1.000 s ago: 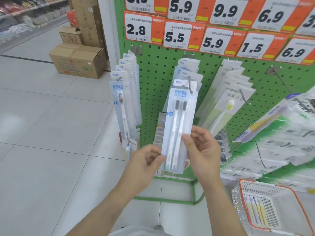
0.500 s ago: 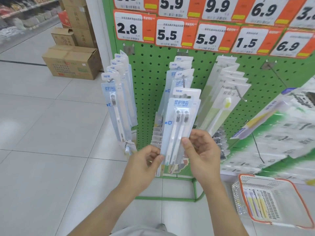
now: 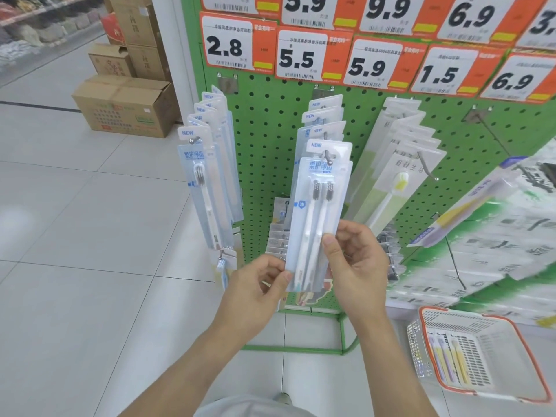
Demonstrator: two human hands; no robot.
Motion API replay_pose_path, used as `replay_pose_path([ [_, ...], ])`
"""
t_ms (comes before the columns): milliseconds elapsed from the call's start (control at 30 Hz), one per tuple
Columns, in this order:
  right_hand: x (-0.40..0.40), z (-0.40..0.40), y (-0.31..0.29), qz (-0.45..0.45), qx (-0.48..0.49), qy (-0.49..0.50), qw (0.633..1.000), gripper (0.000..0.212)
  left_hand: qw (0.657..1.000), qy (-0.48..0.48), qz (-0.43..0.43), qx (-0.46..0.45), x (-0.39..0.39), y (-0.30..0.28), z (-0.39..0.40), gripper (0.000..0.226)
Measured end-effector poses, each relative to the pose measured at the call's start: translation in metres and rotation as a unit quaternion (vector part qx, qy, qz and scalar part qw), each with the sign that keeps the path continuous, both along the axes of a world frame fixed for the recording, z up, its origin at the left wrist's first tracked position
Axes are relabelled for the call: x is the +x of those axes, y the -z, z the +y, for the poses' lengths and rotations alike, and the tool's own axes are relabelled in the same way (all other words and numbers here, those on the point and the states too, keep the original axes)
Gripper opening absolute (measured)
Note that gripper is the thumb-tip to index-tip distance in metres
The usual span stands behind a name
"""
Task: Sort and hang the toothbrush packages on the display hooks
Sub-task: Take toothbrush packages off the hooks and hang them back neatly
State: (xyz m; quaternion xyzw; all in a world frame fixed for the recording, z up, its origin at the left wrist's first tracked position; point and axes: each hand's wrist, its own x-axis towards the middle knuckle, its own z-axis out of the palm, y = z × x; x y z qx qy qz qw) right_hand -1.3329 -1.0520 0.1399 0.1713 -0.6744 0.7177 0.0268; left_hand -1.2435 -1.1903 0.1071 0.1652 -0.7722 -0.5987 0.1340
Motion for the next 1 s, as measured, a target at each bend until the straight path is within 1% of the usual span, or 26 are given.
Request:
replay_pose_path([
  [100, -0.009, -0.006, 0.004, -0.012, 0.034, 0.032, 0.999, 0.011, 0.999, -0.005, -0.007, -0.036, -0.006, 0.001, -0.003, 0.009],
  [267, -0.020, -0.024, 0.005, 0.008, 0.074, 0.082, 0.994, 0.008, 0.990, -0.022, -0.028, -0.139, -0.023, 0.013, -0.006, 0.031],
  [333, -0.021, -0.029, 0.005, 0.014, 0.085, 0.107, 0.991, 0.007, 0.986, -0.040, -0.051, -0.154, -0.031, 0.018, -0.009, 0.036],
  [467, -0.023, -0.033, 0.003, 0.031, 0.114, 0.149, 0.982, 0.006, 0.979, -0.073, -0.066, -0.178, -0.046, 0.022, -0.014, 0.035],
  [533, -0.025, -0.033, 0.001, 0.036, 0.136, 0.162, 0.977, 0.007, 0.980, -0.075, -0.076, -0.169, -0.053, 0.023, -0.017, 0.036],
  [600, -0.026, -0.032, 0.002, 0.030, 0.144, 0.170, 0.975, 0.014, 0.983, -0.068, -0.090, -0.146, -0.061, 0.024, -0.021, 0.039],
  [667, -0.026, -0.031, 0.008, 0.018, 0.154, 0.174, 0.972, 0.026, 0.987, -0.075, -0.107, -0.092, -0.070, 0.020, -0.024, 0.041],
  [733, -0.022, -0.030, 0.016, 0.010, 0.163, 0.180, 0.970, 0.031, 0.988, -0.093, -0.126, -0.020, -0.081, 0.014, -0.026, 0.037],
  [800, -0.017, -0.028, 0.023, 0.002, 0.174, 0.187, 0.967, 0.026, 0.981, -0.120, -0.148, 0.034, -0.095, 0.011, -0.028, 0.021],
  [833, -0.015, -0.027, 0.026, -0.002, 0.181, 0.190, 0.965, 0.022, 0.978, -0.131, -0.159, 0.035, -0.102, 0.009, -0.030, 0.017],
  [867, -0.014, -0.027, 0.028, -0.006, 0.187, 0.190, 0.964, 0.018, 0.976, -0.139, -0.163, 0.034, -0.111, 0.009, -0.032, 0.017],
  [1000, -0.011, -0.026, 0.035, -0.024, 0.211, 0.166, 0.963, 0.009, 0.971, -0.177, -0.148, 0.063, -0.142, 0.012, -0.040, 0.034],
])
